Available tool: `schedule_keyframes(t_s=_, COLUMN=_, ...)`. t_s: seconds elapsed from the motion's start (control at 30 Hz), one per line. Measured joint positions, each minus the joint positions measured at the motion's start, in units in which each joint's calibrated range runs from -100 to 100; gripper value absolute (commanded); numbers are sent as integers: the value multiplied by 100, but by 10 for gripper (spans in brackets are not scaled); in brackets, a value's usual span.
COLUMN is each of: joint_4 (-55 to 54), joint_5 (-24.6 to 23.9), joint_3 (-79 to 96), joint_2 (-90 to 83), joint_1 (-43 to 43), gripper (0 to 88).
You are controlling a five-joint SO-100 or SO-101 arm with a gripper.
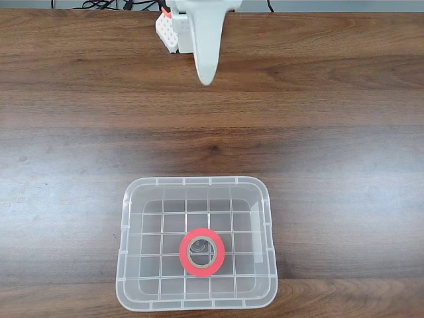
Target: Grab the tape and place it in the box.
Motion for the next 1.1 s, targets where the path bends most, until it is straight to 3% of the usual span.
schedule_keyframes(t_s=0.5, joint_4=-42, joint_5=-26, joint_3=5713, joint_2=-4236, joint_1=0, gripper=12)
schedule_keyframes(t_s=0.83, joint_4=-1932, joint_5=-21, joint_3=9883, joint_2=-6354, joint_1=0, gripper=15)
schedule_keyframes(t_s=1.1, joint_4=-3017, joint_5=-16, joint_3=12130, joint_2=-7694, joint_1=0, gripper=14)
